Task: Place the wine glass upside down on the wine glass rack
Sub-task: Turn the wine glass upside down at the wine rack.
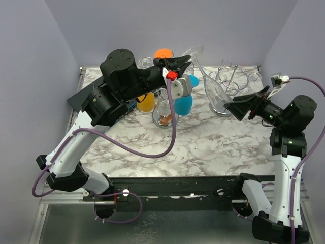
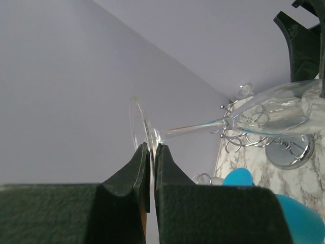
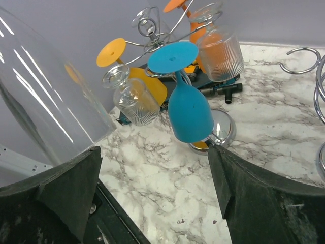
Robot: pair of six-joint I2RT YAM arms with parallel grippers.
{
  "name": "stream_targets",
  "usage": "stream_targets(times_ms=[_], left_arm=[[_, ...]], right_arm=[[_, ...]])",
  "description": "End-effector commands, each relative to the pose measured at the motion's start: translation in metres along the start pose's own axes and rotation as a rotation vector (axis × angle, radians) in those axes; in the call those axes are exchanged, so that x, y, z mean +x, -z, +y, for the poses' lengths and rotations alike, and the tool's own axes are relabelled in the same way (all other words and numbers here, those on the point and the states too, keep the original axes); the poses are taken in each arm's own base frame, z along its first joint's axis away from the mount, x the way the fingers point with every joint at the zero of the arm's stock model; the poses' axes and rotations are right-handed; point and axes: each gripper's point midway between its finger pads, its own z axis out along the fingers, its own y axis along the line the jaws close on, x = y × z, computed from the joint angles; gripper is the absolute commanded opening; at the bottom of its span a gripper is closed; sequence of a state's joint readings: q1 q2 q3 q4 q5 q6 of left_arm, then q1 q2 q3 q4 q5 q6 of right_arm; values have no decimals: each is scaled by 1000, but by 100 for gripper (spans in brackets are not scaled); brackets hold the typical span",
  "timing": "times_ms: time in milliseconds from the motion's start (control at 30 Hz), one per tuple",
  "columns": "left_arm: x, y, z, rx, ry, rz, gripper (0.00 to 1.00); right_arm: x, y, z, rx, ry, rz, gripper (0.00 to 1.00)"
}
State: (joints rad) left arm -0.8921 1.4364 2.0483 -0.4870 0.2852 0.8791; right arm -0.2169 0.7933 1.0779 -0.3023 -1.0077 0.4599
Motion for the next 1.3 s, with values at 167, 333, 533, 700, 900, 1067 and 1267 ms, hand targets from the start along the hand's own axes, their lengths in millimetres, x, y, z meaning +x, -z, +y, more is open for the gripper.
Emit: stream_targets(times_ms=[167, 333, 533, 700, 900, 1067, 1267], left_arm=[[-6, 3, -2, 6, -265, -34, 0], [-13, 10, -20, 46, -411, -94, 0], [-22, 16, -33, 64, -470, -148, 0], [-20, 9, -49, 92, -468, -176, 0], [-8, -8, -64, 130, -445, -167, 0], [3, -21, -73, 150, -443, -156, 0], [2, -34, -74, 158, -455, -179, 0]], right_arm=[[13, 0, -9, 14, 117, 29, 98], [8, -6, -8, -8, 184, 53, 100], [15, -10, -10, -22, 206, 82, 100], [16, -13, 13, -195, 180, 60, 100], [18, -11, 20, -241, 217, 45, 100], [43, -9, 19, -285, 212, 60, 100], [66, -22, -2, -266, 219, 73, 100]])
